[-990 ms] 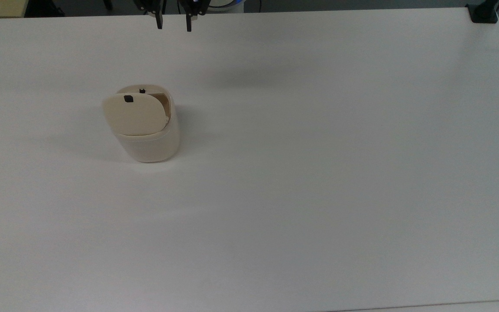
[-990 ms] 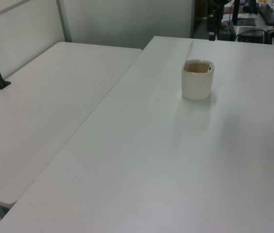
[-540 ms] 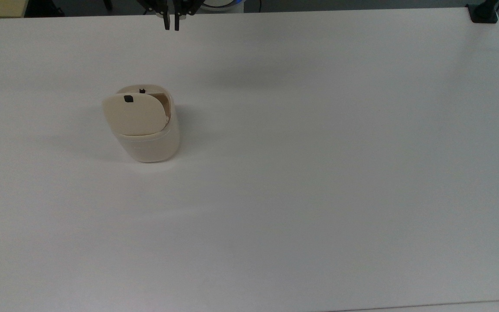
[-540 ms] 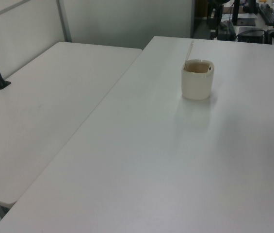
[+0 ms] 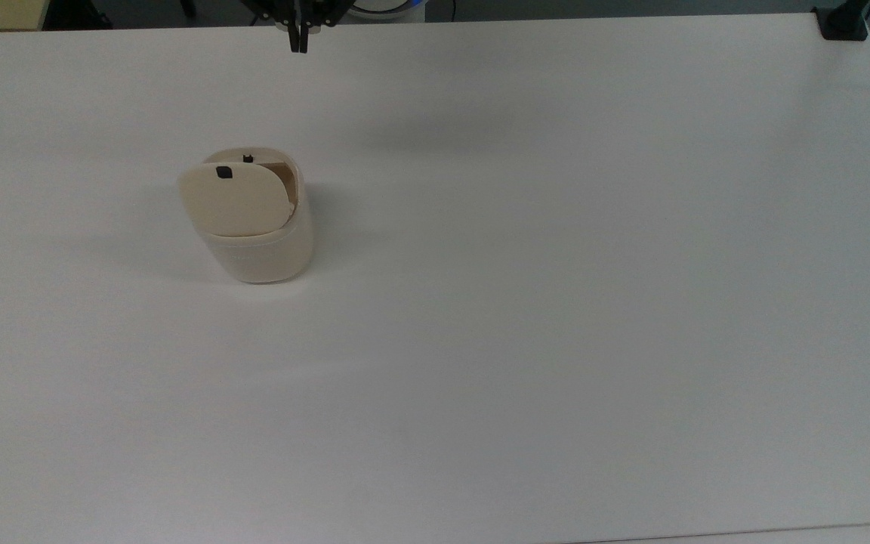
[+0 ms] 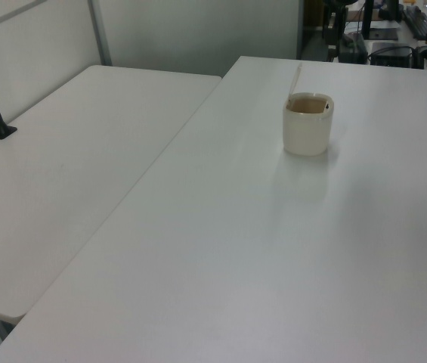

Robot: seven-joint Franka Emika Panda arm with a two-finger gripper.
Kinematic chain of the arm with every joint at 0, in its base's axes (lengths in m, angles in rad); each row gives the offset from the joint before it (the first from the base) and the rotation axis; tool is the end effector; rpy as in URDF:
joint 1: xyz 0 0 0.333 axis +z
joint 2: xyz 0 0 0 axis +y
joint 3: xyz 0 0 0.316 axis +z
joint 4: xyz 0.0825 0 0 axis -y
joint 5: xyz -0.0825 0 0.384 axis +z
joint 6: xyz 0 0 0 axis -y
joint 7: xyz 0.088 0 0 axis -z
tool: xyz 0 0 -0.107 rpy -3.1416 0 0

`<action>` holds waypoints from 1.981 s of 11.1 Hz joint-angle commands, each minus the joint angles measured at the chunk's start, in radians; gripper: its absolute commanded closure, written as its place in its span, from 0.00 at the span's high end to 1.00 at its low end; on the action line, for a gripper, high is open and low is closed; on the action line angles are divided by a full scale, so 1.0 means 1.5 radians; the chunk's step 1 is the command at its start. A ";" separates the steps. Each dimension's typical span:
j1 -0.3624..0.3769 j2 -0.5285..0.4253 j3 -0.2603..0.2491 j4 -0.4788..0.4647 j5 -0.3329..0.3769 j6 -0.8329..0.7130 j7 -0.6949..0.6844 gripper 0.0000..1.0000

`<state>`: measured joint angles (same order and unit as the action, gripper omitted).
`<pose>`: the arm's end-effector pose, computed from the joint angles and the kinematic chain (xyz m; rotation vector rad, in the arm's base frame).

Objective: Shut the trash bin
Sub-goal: 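Move the gripper down toward the open lid of the cream bin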

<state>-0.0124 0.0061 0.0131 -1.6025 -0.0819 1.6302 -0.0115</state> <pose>0.5616 -0.0079 0.6117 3.0595 0.0248 0.0324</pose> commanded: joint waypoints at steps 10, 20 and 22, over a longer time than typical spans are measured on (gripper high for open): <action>-0.023 0.084 -0.053 0.003 0.004 0.299 -0.003 0.00; -0.033 0.138 -0.053 -0.004 -0.004 0.290 -0.038 0.00; -0.034 0.137 -0.056 -0.003 -0.006 0.208 -0.096 0.00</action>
<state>-0.0640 0.2222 -0.0615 -1.6045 -0.0819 2.0581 -0.0631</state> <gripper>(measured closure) 0.991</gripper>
